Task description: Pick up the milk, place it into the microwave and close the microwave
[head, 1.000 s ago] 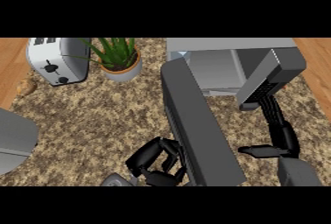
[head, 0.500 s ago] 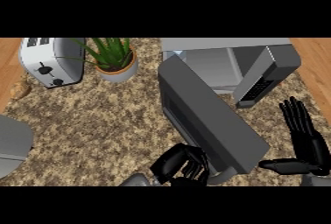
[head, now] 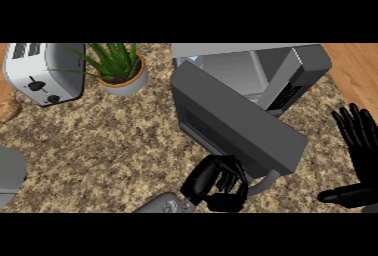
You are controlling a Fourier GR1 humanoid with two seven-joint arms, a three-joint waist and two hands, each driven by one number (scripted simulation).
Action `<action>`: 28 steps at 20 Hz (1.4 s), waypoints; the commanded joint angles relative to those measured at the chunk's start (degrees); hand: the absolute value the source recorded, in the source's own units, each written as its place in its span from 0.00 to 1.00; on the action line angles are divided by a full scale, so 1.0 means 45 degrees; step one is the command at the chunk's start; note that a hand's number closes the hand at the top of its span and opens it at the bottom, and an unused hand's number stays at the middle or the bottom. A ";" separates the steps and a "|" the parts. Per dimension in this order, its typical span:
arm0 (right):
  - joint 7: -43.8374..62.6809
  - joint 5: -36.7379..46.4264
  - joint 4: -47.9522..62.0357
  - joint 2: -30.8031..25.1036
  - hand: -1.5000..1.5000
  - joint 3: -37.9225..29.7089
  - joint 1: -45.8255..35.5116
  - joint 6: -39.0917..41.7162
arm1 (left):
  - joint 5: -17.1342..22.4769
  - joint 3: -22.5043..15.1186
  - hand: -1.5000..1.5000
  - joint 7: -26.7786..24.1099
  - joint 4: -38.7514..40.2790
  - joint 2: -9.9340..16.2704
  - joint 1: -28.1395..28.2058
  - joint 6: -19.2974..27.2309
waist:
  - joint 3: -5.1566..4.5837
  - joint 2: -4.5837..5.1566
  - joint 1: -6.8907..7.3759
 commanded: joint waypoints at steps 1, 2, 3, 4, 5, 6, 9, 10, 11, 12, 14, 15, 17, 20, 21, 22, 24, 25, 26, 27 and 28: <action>0.0656 -0.0576 -0.0541 -0.0439 0.00 0.0197 -0.0215 0.0873 | 0.1087 -0.0104 1.00 -0.0489 0.0123 -0.0155 -0.1034 0.1060 | -0.0020 0.0102 -0.0338; 0.0790 -0.0690 -0.0781 -0.0416 0.00 0.0306 -0.0465 0.0934 | 0.1274 -0.0033 1.00 -0.0800 0.0126 -0.0156 -0.1259 0.1132 | -0.0029 0.0113 -0.0353; 0.0676 -0.0635 -0.0942 -0.0428 0.00 0.0540 -0.0136 0.1258 | 0.1458 0.0016 1.00 -0.0731 0.0219 -0.0157 -0.1443 0.1556 | -0.0018 0.0099 -0.0492; 0.0986 -0.0740 -0.1018 -0.0612 0.00 0.0621 -0.0353 0.1435 | 0.1680 -0.0048 1.00 -0.0872 0.0193 -0.0157 -0.1638 0.1571 | -0.0027 0.0139 -0.0550; 0.1109 -0.1004 -0.1325 -0.0872 0.00 0.0476 -0.0603 0.1605 | 0.1843 0.0131 1.00 -0.0627 0.0230 -0.0158 -0.2151 0.1651 | -0.0032 0.0112 -0.0728; 0.1118 -0.1077 -0.1530 -0.0705 0.00 0.0658 -0.0430 0.1682 | 0.2127 0.0367 1.00 -0.0739 0.0311 -0.0158 -0.2370 0.1667 | -0.0039 0.0145 -0.0961; 0.1287 -0.1381 -0.1563 -0.0754 0.00 0.0704 -0.0425 0.1912 | 0.2647 0.0595 1.00 -0.0857 0.0900 -0.0158 -0.3023 0.2053 | -0.0011 0.0266 -0.1177; 0.1478 -0.1492 -0.1807 -0.0835 0.00 0.0748 -0.0679 0.1930 | 0.2958 0.0786 1.00 -0.0674 0.1013 -0.0159 -0.3312 0.2008 | -0.0023 0.0287 -0.1252; 0.1568 -0.1666 -0.1798 -0.0898 0.00 0.0724 -0.0626 0.2048 | 0.3163 0.0781 1.00 -0.0808 0.1059 -0.0159 -0.3325 0.2132 | -0.0024 0.0337 -0.1436; 0.1467 -0.1708 -0.1846 -0.1039 0.00 0.0664 -0.0506 0.2225 | 0.3311 0.1025 1.00 -0.0645 0.1336 -0.0160 -0.3644 0.2266 | -0.0006 0.0368 -0.1661; 0.1732 -0.1943 -0.2042 -0.0937 0.00 0.0811 -0.0529 0.2224 | 0.3598 0.1259 1.00 -0.0831 0.1852 -0.0160 -0.3952 0.2439 | -0.0008 0.0408 -0.1641; 0.1965 -0.2171 -0.2165 -0.1121 0.00 0.0733 -0.0771 0.2272 | 0.3833 0.1214 1.00 -0.0651 0.1846 -0.0161 -0.4079 0.2529 | -0.0022 0.0420 -0.1794; 0.2133 -0.2475 -0.2324 -0.1047 0.00 0.0718 -0.0916 0.2185 | 0.4252 0.1493 1.00 -0.0663 0.2139 -0.0162 -0.4402 0.2679 | -0.0021 0.0459 -0.1830; 0.2314 -0.2923 -0.2259 -0.1285 0.00 0.0651 -0.0783 0.2548 | 0.4982 0.2186 1.00 -0.0981 0.2296 -0.0163 -0.4834 0.2699 | -0.0025 0.0575 -0.2047; 0.2307 -0.2895 -0.2390 -0.1128 0.00 0.0801 -0.0874 0.2476 | 0.5324 0.2658 1.00 -0.1326 0.2073 -0.0164 -0.4905 0.2770 | -0.0064 0.0640 -0.2101; 0.2467 -0.3030 -0.2355 -0.1142 0.00 0.0803 -0.0854 0.2452 | 0.5491 0.2815 1.00 -0.1525 0.2263 -0.0164 -0.4946 0.2664 | -0.0066 0.0706 -0.2104; 0.2606 -0.3174 -0.2417 -0.1356 0.00 0.0680 -0.0964 0.2490 | 0.5775 0.3042 1.00 -0.1720 0.2466 -0.0164 -0.5373 0.2666 | -0.0050 0.0722 -0.2282; 0.2684 -0.3278 -0.2516 -0.1372 0.00 0.0713 -0.0880 0.2534 | 0.5890 0.3020 1.00 -0.1867 0.2694 -0.0164 -0.5227 0.2775 | -0.0050 0.0753 -0.2459; 0.2648 -0.3420 -0.2534 -0.1482 0.00 0.0549 -0.1075 0.2554 | 0.6062 0.3260 1.00 -0.2028 0.2851 -0.0164 -0.5378 0.2591 | -0.0044 0.0796 -0.2372; 0.2800 -0.3577 -0.2543 -0.1626 0.00 0.0471 -0.1090 0.2579 | 0.6164 0.3202 1.00 -0.2194 0.2963 -0.0164 -0.5408 0.2480 | -0.0044 0.0790 -0.2440; 0.2768 -0.3635 -0.2679 -0.1572 0.00 0.0541 -0.1081 0.2632 | 0.6344 0.3428 1.00 -0.2292 0.3135 -0.0164 -0.5510 0.2537 | -0.0039 0.0797 -0.2497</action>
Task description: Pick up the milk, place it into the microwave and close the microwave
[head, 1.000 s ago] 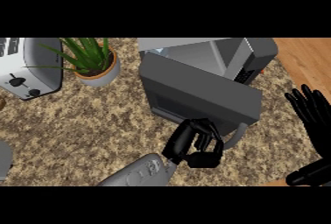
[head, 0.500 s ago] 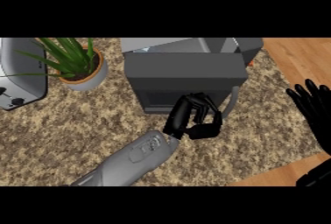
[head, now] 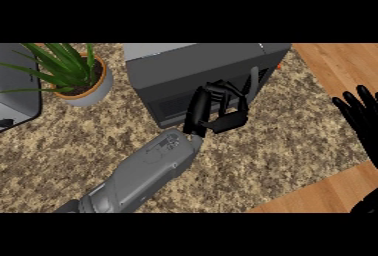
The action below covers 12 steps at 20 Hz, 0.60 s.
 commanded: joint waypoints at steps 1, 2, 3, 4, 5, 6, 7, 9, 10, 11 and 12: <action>0.0322 -0.0488 -0.0179 -0.0303 0.00 -0.0103 -0.0256 0.0156 | 0.0609 0.0634 1.00 -0.0537 0.0578 0.0005 -0.0745 -0.0101 | 0.0010 0.0088 -0.0219; 0.0409 -0.0569 -0.0202 -0.0416 0.00 -0.0156 -0.0321 0.0170 | 0.0776 0.0714 1.00 -0.0622 0.0663 0.0005 -0.0697 -0.0108 | 0.0004 0.0122 -0.0226; 0.0416 -0.0630 -0.0286 -0.0524 0.00 -0.0248 -0.0347 0.0193 | 0.0784 0.0741 1.00 -0.0852 0.0766 0.0005 -0.0696 -0.0117 | 0.0005 0.0113 -0.0266; 0.0540 -0.0722 -0.0211 -0.0442 0.00 -0.0152 -0.0318 0.0149 | 0.0934 0.0706 1.00 -0.0946 0.0771 0.0005 -0.0702 -0.0280 | 0.0013 0.0151 -0.0213; 0.0516 -0.0818 -0.0327 -0.0476 0.00 -0.0189 -0.0413 0.0181 | 0.1043 0.0752 1.00 -0.0967 0.0907 0.0005 -0.0776 -0.0313 | 0.0026 0.0111 -0.0155; 0.0560 -0.0857 -0.0322 -0.0621 0.00 -0.0324 -0.0434 0.0168 | 0.1031 0.0557 1.00 -0.1156 0.0899 0.0005 -0.0760 -0.0312 | 0.0030 0.0126 -0.0341; 0.0599 -0.0988 -0.0338 -0.0481 0.00 -0.0142 -0.0327 0.0259 | 0.1193 0.0624 1.00 -0.1237 0.0931 0.0005 -0.0718 -0.0239 | 0.0038 0.0152 -0.0371; 0.0750 -0.1043 -0.0429 -0.0640 0.00 -0.0146 -0.0559 0.0254 | 0.1378 0.0681 1.00 -0.1325 0.1011 0.0005 -0.0871 -0.0234 | 0.0033 0.0176 -0.0343; 0.0796 -0.1077 -0.0425 -0.0650 0.00 -0.0186 -0.0633 0.0167 | 0.1408 0.0600 1.00 -0.1528 0.1086 0.0005 -0.0735 -0.0369 | 0.0028 0.0235 -0.0310; 0.0853 -0.1161 -0.0452 -0.0709 0.00 -0.0179 -0.0696 0.0213 | 0.1513 0.0594 1.00 -0.1622 0.1105 0.0005 -0.0738 -0.0218 | 0.0036 0.0203 -0.0297; 0.0904 -0.1267 -0.0461 -0.0831 0.00 -0.0306 -0.0564 0.0238 | 0.1573 0.0546 1.00 -0.1806 0.1146 0.0005 -0.0641 -0.0263 | 0.0036 0.0179 -0.0447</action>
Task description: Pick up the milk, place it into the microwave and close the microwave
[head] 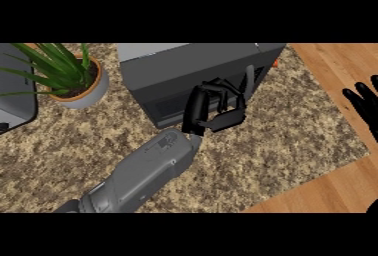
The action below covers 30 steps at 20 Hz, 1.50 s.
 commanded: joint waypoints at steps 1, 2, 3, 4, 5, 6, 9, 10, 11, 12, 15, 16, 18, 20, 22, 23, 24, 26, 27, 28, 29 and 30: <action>0.0150 -0.0302 -0.0063 -0.0100 0.00 0.0022 -0.0153 0.0107 | 0.0388 0.0594 1.00 -0.0290 0.0916 0.0005 -0.0834 -0.0170 | 0.0008 0.0207 -0.0135; 0.0288 -0.0347 -0.0198 -0.0157 0.00 0.0011 -0.0325 -0.0034 | 0.0348 0.0496 1.00 -0.0410 0.0983 0.0005 -0.0860 -0.0179 | -0.0015 0.0181 -0.0117; 0.0307 -0.0525 -0.0257 -0.0283 0.00 -0.0199 -0.0320 -0.0071 | 0.0558 0.0557 1.00 -0.0453 0.1052 0.0005 -0.0703 -0.0298 | -0.0020 0.0118 -0.0137; 0.0360 -0.0517 -0.0144 -0.0246 0.00 -0.0045 -0.0301 0.0030 | 0.0607 0.0553 1.00 -0.0518 0.1054 0.0005 -0.0844 -0.0253 | 0.0004 0.0197 -0.0110; 0.0362 -0.0641 -0.0226 -0.0205 0.00 -0.0059 -0.0288 0.0004 | 0.0629 0.0472 1.00 -0.0669 0.1062 0.0005 -0.0813 -0.0181 | 0.0006 0.0171 -0.0247; 0.0601 -0.0778 -0.0221 -0.0470 0.00 -0.0176 -0.0423 -0.0047 | 0.0744 0.0450 1.00 -0.0672 0.1070 0.0005 -0.0842 -0.0314 | -0.0017 0.0118 -0.0142; 0.0589 -0.0922 -0.0210 -0.0363 0.00 -0.0201 -0.0379 -0.0125 | 0.0886 0.0473 1.00 -0.0926 0.1261 0.0005 -0.0854 -0.0401 | 0.0009 0.0212 -0.0206; 0.0742 -0.0989 -0.0192 -0.0550 0.00 -0.0223 -0.0328 -0.0046 | 0.0942 0.0501 1.00 -0.1053 0.1329 0.0005 -0.0751 -0.0299 | 0.0000 0.0225 -0.0242; 0.0741 -0.1141 -0.0321 -0.0527 0.00 -0.0252 -0.0497 -0.0109 | 0.1028 0.0477 1.00 -0.1070 0.1243 0.0005 -0.0859 -0.0313 | -0.0008 0.0185 -0.0302; 0.0778 -0.1158 -0.0291 -0.0609 0.00 -0.0293 -0.0549 -0.0097 | 0.1002 0.0440 1.00 -0.1199 0.1319 0.0005 -0.0852 -0.0244 | 0.0003 0.0229 -0.0299; 0.0898 -0.1422 -0.0300 -0.0621 0.00 -0.0341 -0.0633 -0.0203 | 0.1230 0.0430 1.00 -0.1416 0.1305 0.0005 -0.0861 -0.0276 | 0.0005 0.0216 -0.0289; 0.0961 -0.1491 -0.0296 -0.0721 0.00 -0.0357 -0.0509 -0.0102 | 0.1209 0.0392 1.00 -0.1469 0.1449 0.0005 -0.0821 -0.0316 | 0.0016 0.0238 -0.0374; 0.1088 -0.1507 -0.0310 -0.0844 0.00 -0.0374 -0.0630 -0.0152 | 0.1304 0.0350 1.00 -0.1572 0.1446 0.0005 -0.0956 -0.0304 | 0.0015 0.0243 -0.0344; 0.1229 -0.1612 -0.0366 -0.0939 0.00 -0.0406 -0.0815 -0.0271 | 0.1397 0.0198 1.00 -0.1738 0.1467 0.0005 -0.0854 -0.0337 | -0.0002 0.0243 -0.0275; 0.1280 -0.1796 -0.0247 -0.1045 0.00 -0.0482 -0.0660 -0.0131 | 0.1508 0.0286 1.00 -0.1766 0.1597 0.0005 -0.0969 -0.0354 | 0.0031 0.0259 -0.0326; 0.1277 -0.1847 -0.0377 -0.0959 0.00 -0.0432 -0.0752 -0.0215 | 0.1535 0.0179 1.00 -0.1907 0.1624 0.0005 -0.0836 -0.0402 | 0.0018 0.0254 -0.0291; 0.1385 -0.1919 -0.0282 -0.1047 0.00 -0.0455 -0.0720 -0.0212 | 0.1586 0.0178 1.00 -0.1899 0.1607 0.0005 -0.0955 -0.0388 | 0.0024 0.0270 -0.0344; 0.1403 -0.1993 -0.0247 -0.1128 0.00 -0.0556 -0.0815 -0.0238 | 0.1732 0.0300 1.00 -0.1961 0.1613 0.0005 -0.1079 -0.0439 | 0.0031 0.0302 -0.0308; 0.1508 -0.2089 -0.0198 -0.1183 0.00 -0.0565 -0.0880 -0.0288 | 0.1766 0.0144 1.00 -0.1998 0.1635 0.0005 -0.1001 -0.0476 | 0.0027 0.0300 -0.0263; 0.1472 -0.2191 -0.0228 -0.1154 0.00 -0.0595 -0.0866 -0.0268 | 0.1823 0.0130 1.00 -0.2069 0.1621 0.0005 -0.1027 -0.0406 | 0.0038 0.0267 -0.0350; 0.1562 -0.2174 -0.0298 -0.1256 0.00 -0.0551 -0.0942 -0.0242 | 0.1879 0.0224 1.00 -0.2166 0.1695 0.0005 -0.0974 -0.0469 | 0.0017 0.0295 -0.0218; 0.1611 -0.2223 -0.0302 -0.1197 0.00 -0.0400 -0.0950 -0.0173 | 0.1816 -0.0001 1.00 -0.2087 0.1710 0.0005 -0.1161 -0.0365 | 0.0047 0.0298 -0.0300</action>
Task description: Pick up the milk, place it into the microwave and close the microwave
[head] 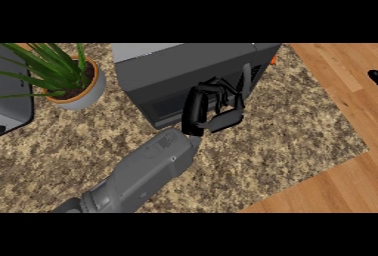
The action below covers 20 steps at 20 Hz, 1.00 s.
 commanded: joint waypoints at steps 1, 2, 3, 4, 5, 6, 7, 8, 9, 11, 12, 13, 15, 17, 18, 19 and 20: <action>0.0133 -0.0428 -0.0014 -0.0187 0.00 -0.0052 -0.0116 0.0182 | 0.0362 0.0537 1.00 0.0347 0.1169 0.0005 -0.0911 -0.0219 | -0.0012 0.0177 -0.0138; 0.0149 -0.0488 -0.0199 -0.0093 0.00 0.0142 -0.0183 0.0252 | 0.0358 0.0335 1.00 0.0189 0.1191 0.0005 -0.0711 -0.0360 | -0.0029 0.0177 -0.0068; 0.0297 -0.0655 -0.0196 -0.0304 0.00 0.0138 -0.0196 0.0403 | 0.0428 0.0418 1.00 0.0213 0.1191 0.0005 -0.0823 -0.0326 | -0.0037 0.0162 -0.0110; 0.0300 -0.0602 -0.0156 -0.0244 0.00 0.0251 -0.0171 0.0453 | 0.0433 0.0414 1.00 0.0155 0.1175 0.0005 -0.0976 -0.0251 | -0.0015 0.0208 -0.0107; 0.0341 -0.0777 -0.0071 -0.0308 0.00 0.0225 -0.0150 0.0550 | 0.0533 0.0449 1.00 0.0082 0.1165 0.0005 -0.0918 -0.0245 | -0.0013 0.0217 -0.0092; 0.0418 -0.0806 -0.0137 -0.0367 0.00 0.0265 -0.0262 0.0526 | 0.0559 0.0364 1.00 0.0002 0.1187 0.0005 -0.0832 -0.0321 | -0.0034 0.0237 -0.0040; 0.0452 -0.0944 -0.0226 -0.0398 0.00 0.0316 -0.0157 0.0664 | 0.0627 0.0414 1.00 0.0039 0.1235 0.0005 -0.0933 -0.0378 | -0.0025 0.0148 -0.0073; 0.0411 -0.1002 -0.0174 -0.0342 0.00 0.0286 -0.0212 0.0611 | 0.0636 0.0441 1.00 -0.0005 0.1283 0.0005 -0.0987 -0.0294 | -0.0013 0.0226 -0.0090; 0.0504 -0.1113 -0.0188 -0.0535 0.00 0.0327 -0.0217 0.0857 | 0.0694 0.0326 1.00 -0.0068 0.1267 0.0005 -0.0863 -0.0289 | -0.0014 0.0222 -0.0133; 0.0589 -0.1380 -0.0138 -0.0593 0.00 0.0278 -0.0296 0.0797 | 0.0679 0.0302 1.00 -0.0215 0.1341 0.0005 -0.0972 -0.0315 | -0.0020 0.0168 -0.0004; 0.0639 -0.1399 -0.0217 -0.0529 0.00 0.0446 -0.0172 0.0876 | 0.0794 0.0258 1.00 -0.0151 0.1316 0.0005 -0.0979 -0.0218 | -0.0012 0.0183 -0.0191; 0.0714 -0.1437 -0.0164 -0.0622 0.00 0.0440 -0.0122 0.0920 | 0.0836 0.0318 1.00 -0.0165 0.1334 0.0005 -0.1060 -0.0308 | -0.0013 0.0194 -0.0168; 0.0737 -0.1496 -0.0216 -0.0601 0.00 0.0500 -0.0255 0.0892 | 0.0896 0.0144 1.00 -0.0197 0.1376 0.0005 -0.0934 -0.0436 | -0.0019 0.0262 -0.0131; 0.0745 -0.1728 -0.0122 -0.0676 0.00 0.0390 -0.0269 0.0915 | 0.0992 0.0251 1.00 -0.0378 0.1347 0.0005 -0.0977 -0.0346 | -0.0014 0.0248 -0.0146; 0.0747 -0.1781 -0.0174 -0.0697 0.00 0.0370 -0.0202 0.0942 | 0.1041 0.0184 1.00 -0.0384 0.1355 0.0005 -0.0989 -0.0188 | -0.0002 0.0193 -0.0327; 0.0786 -0.1751 -0.0159 -0.0705 0.00 0.0412 -0.0230 0.0933 | 0.1106 0.0235 1.00 -0.0383 0.1377 0.0005 -0.1028 -0.0319 | -0.0008 0.0231 -0.0213; 0.0798 -0.1835 -0.0226 -0.0800 0.00 0.0326 -0.0261 0.0935 | 0.1128 0.0200 1.00 -0.0404 0.1469 0.0005 -0.0973 -0.0366 | -0.0015 0.0188 -0.0220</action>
